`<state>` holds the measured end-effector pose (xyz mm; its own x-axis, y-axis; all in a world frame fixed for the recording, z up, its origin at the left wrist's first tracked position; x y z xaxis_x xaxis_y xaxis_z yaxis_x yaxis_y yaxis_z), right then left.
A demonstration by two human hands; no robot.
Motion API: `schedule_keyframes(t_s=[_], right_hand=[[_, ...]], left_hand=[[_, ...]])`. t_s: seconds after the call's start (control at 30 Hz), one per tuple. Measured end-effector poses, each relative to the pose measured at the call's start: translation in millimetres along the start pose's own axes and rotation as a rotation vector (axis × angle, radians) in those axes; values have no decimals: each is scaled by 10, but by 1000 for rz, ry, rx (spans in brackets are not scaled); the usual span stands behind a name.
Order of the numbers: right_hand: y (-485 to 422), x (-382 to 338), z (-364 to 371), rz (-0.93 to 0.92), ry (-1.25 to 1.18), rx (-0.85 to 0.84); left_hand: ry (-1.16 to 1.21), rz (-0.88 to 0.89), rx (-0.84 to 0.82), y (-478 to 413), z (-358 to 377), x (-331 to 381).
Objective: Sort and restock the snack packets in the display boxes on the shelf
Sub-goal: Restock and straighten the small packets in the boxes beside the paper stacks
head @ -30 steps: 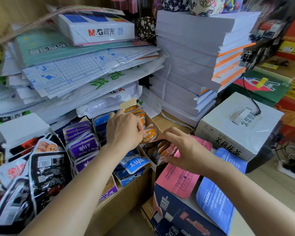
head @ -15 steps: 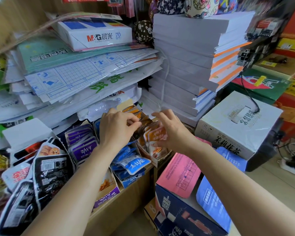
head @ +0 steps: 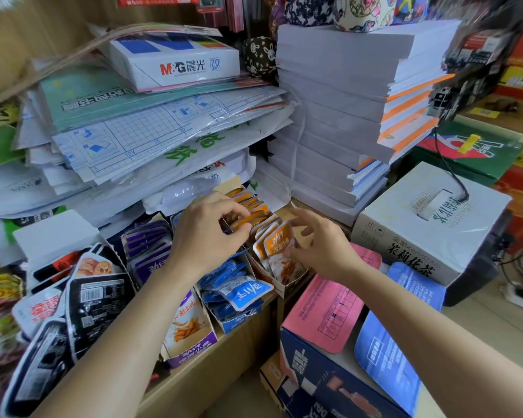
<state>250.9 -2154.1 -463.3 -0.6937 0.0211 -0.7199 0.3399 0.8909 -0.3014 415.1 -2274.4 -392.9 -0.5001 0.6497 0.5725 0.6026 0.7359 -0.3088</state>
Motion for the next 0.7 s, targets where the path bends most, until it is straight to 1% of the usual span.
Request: schedule_keyframes(t_s=[0.13,0.27,0.37,0.43,0.53,0.6,0.67,0.7], right_hand=[[3,3,168,-24,-50,-146],[-5,-2,167,-14,-82,-162],[-20,42,192,10,-135,-186],[-21,93,220,63,-286,-189],[-58,79,247,159,-630,-116],[-112,13,294,188,-771,-86],[-149,-92,368,198,-856,-93],[-174,-94,412,195,-858,-103]], left_hand=[[-191,78,-62,302,105,72],[-275,72,-4,374,94,14],[-318,24,-58,381,136,-7],[-259,-6,-98,381,141,-35],[-63,-119,-35,331,31,-133],[-104,-201,-41,318,47,-209],[-204,-199,-62,332,119,-214],[-237,-188,-74,337,151,-205]])
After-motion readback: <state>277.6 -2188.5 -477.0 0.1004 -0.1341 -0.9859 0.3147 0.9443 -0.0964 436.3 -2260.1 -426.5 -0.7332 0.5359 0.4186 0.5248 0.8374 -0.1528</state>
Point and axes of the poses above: each hand's wrist, its own y-axis away from the middle knuckle, its own z-axis out of the palm, x = y × z, the point moved 9 cm from there along -y, towards the middle knuckle, and after that the axes turned 12 degrees about -z, right-handed, at the moved point
